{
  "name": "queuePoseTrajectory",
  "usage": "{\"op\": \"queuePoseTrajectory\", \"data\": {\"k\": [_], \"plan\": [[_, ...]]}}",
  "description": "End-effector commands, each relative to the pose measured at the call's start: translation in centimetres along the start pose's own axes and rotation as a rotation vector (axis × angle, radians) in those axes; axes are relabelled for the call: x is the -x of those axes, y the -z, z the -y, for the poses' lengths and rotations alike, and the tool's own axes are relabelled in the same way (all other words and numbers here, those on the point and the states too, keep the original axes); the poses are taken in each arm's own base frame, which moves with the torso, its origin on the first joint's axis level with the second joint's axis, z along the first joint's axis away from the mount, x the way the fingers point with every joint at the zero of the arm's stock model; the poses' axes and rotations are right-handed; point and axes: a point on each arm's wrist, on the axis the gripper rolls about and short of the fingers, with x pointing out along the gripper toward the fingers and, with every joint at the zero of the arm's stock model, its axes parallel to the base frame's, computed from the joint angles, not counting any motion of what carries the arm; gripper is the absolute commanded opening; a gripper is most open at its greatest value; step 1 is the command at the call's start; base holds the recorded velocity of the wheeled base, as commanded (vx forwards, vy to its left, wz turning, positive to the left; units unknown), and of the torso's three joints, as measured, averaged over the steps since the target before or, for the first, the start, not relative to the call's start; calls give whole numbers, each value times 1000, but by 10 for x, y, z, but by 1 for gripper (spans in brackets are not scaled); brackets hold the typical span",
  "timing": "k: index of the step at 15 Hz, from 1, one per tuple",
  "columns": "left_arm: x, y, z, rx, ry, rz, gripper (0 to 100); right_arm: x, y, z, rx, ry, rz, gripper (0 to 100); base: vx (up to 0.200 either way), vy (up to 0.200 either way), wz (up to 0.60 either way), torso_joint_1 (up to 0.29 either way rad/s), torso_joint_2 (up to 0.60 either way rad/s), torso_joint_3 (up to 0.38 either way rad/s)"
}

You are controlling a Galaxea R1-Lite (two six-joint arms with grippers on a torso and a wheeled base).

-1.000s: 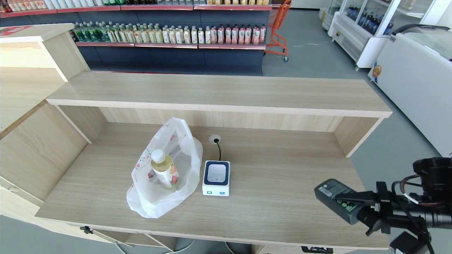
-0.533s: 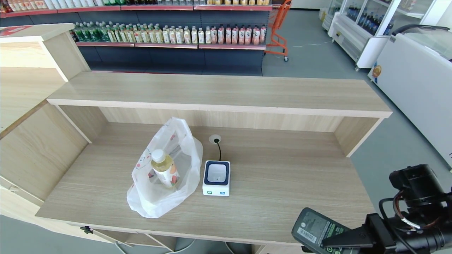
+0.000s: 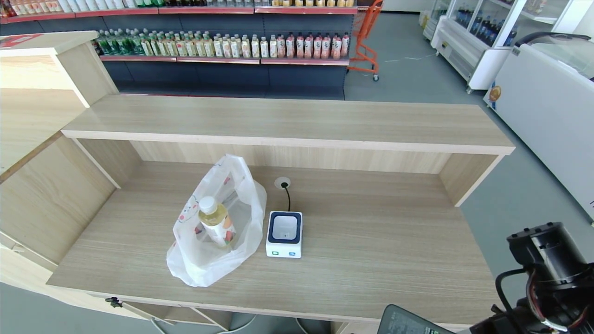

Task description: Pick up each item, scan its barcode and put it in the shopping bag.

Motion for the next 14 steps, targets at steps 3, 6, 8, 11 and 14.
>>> {"op": "queuePoseTrajectory", "data": {"k": [3,6,8,11,14], "plan": [[0,0,0,0,0,1,100,2,-5,15,155,24,-3,0,0,0,0,0,0,0],[0,0,0,0,0,1,100,2,-9,24,202,44,5,0,0,0,0,0,0,0],[0,0,0,0,0,1,100,2,-9,25,205,44,2,0,0,0,0,0,0,0],[0,0,0,0,0,1,100,3,-10,25,207,45,2,0,0,0,0,0,0,0],[0,0,0,0,0,1,100,3,-11,26,210,45,1,0,0,0,0,0,0,0]]}}
